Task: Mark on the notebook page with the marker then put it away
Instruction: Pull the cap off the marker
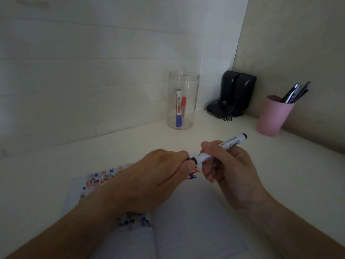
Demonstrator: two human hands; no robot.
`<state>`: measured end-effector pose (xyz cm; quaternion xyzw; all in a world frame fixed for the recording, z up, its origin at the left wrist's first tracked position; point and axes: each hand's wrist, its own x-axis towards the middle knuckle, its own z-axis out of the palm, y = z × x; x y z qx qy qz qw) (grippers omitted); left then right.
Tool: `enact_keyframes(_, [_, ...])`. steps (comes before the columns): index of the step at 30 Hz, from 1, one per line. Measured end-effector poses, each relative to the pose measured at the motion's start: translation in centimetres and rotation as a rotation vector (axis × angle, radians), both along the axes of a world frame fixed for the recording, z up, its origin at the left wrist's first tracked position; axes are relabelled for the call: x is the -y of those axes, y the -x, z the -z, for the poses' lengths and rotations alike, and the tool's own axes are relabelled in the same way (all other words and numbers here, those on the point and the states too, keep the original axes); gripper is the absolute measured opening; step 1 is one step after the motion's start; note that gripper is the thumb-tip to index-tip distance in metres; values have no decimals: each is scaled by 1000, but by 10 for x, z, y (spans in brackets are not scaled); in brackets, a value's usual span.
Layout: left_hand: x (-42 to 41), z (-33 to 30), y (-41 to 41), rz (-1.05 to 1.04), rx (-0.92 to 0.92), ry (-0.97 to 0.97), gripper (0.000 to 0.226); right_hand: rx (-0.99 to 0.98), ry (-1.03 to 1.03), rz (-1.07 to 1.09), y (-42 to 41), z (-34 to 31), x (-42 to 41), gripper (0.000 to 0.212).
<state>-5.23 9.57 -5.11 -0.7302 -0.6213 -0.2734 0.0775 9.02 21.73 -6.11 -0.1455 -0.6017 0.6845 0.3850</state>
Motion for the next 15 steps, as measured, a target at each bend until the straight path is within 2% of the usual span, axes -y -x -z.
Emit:
enact_keyframes(4, [1, 4, 2, 79, 196, 28, 48, -9, 7, -15, 0, -1, 2, 37])
enact_keyframes(7, [7, 5, -1, 30, 411, 88, 53, -11, 19, -30, 2, -2, 2, 35])
enact_keyframes(10, [3, 2, 3, 105, 420, 48, 48, -33, 39, -29, 2, -1, 3, 32])
enact_keyframes(13, [-2, -1, 7, 126, 447, 98, 41, -32, 38, -33, 5, -1, 5, 27])
enact_keyframes(15, [0, -5, 8, 218, 709, 222, 41, -49, 99, 12, 3, -3, -3, 28])
